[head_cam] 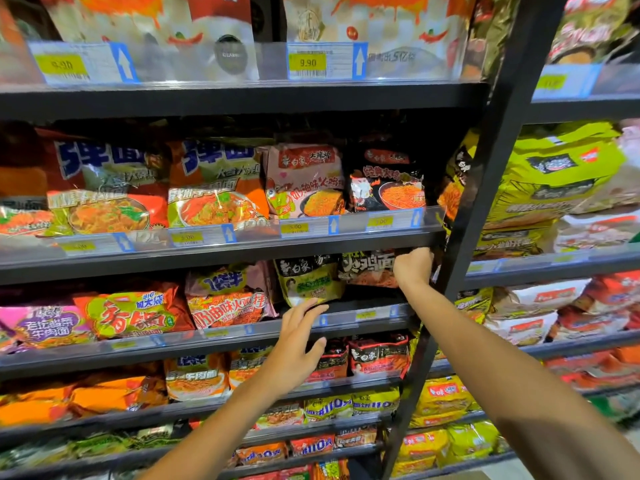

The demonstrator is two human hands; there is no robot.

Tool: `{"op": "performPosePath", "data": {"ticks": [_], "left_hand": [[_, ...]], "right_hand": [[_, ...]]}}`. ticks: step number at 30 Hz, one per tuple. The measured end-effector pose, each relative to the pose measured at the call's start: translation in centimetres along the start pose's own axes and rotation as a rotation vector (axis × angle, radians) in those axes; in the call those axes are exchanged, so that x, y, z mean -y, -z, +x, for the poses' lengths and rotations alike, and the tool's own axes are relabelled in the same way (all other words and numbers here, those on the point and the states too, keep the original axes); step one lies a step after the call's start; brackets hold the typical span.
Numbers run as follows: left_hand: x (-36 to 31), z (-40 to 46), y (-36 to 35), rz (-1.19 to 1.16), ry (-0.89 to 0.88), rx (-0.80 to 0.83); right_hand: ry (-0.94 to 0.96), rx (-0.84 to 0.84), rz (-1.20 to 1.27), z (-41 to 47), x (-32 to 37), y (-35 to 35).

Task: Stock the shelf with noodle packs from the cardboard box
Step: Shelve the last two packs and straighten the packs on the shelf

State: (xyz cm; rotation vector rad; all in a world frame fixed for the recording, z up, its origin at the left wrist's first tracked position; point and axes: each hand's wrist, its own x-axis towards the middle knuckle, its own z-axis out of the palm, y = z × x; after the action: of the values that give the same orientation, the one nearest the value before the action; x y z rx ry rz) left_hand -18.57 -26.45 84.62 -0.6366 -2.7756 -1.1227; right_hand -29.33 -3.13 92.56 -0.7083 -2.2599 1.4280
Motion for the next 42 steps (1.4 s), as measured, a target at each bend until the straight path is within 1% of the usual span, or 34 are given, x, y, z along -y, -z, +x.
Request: {"op": "performPosePath", "data": {"ticks": [1,3,4,5,7,8,9,11,13,14,17,19,20,22,26,28,30,32,34,37,39,42], "left_hand": [[0.1,0.1,0.1,0.003,-0.006,0.006],[0.3,0.2,0.1,0.014,-0.025,0.014],[0.4,0.2,0.2,0.021,-0.035,0.014],[0.6,0.3,0.2,0.029,-0.044,0.016],[0.8,0.5,0.4,0.056,-0.057,0.021],[0.9,0.6,0.5,0.075,-0.065,0.025],[1.1,0.8,0.6,0.097,-0.071,0.029],[1.2,1.3,0.7,0.160,-0.068,0.045],[1.3,2.3,0.4,0.257,-0.042,0.086],[1.3,2.8,0.1,0.311,-0.015,0.121],[1.4,4.2,-0.8,0.416,0.096,0.233],[1.5,4.8,-1.3,0.447,0.145,0.264],[1.6,5.1,-1.4,0.475,0.153,0.263],[1.9,5.5,-1.4,0.546,0.155,0.247],[2.4,6.1,-0.7,0.685,0.120,0.177],[2.2,6.1,-0.5,0.705,0.110,0.165],[2.0,5.9,-0.5,0.694,0.117,0.188],[1.9,5.3,-0.5,0.668,0.121,0.213],[1.7,4.5,-0.5,0.631,0.096,0.197],[0.9,2.8,-1.1,0.598,-0.003,0.162],[-0.2,1.2,-1.7,0.561,-0.058,0.159],[-1.5,-1.4,-3.4,0.584,-0.130,0.167]], "right_hand": [[-0.054,0.020,-0.003,0.6,0.1,-0.5],[-0.128,0.125,-0.046,1.4,0.1,-1.5],[-0.117,0.182,-0.130,1.5,0.3,-1.7],[-0.114,0.211,-0.161,1.5,0.3,-1.9],[-0.155,0.299,-0.152,0.5,0.2,-2.1],[-0.138,0.357,-0.169,0.0,-0.2,-2.4],[-0.097,0.327,-0.138,-0.5,-0.7,-2.5],[0.024,0.190,-0.172,-1.6,-1.8,-2.6],[0.240,0.069,-0.270,-2.3,-3.1,-2.9],[0.340,0.061,-0.347,-2.7,-4.1,-2.9],[0.613,0.101,-0.450,-3.3,-7.1,-2.7],[0.750,0.172,-0.554,-3.6,-8.5,-2.3],[0.773,0.219,-0.624,-3.5,-9.1,-2.2],[0.759,0.276,-0.743,-3.4,-9.6,-2.2],[0.688,0.315,-0.869,-3.3,-8.5,-3.0],[0.620,0.354,-0.885,-3.2,-7.8,-3.4],[0.599,0.376,-0.878,-3.3,-7.5,-3.2],[0.618,0.375,-0.829,-3.8,-7.8,-2.4],[0.636,0.386,-0.729,-4.5,-8.6,-0.7],[0.704,0.386,-0.604,-5.9,-10.5,2.8],[0.763,0.371,-0.589,-6.6,-12.1,5.4],[0.808,0.388,-0.544,-7.3,-15.4,9.3]]}}
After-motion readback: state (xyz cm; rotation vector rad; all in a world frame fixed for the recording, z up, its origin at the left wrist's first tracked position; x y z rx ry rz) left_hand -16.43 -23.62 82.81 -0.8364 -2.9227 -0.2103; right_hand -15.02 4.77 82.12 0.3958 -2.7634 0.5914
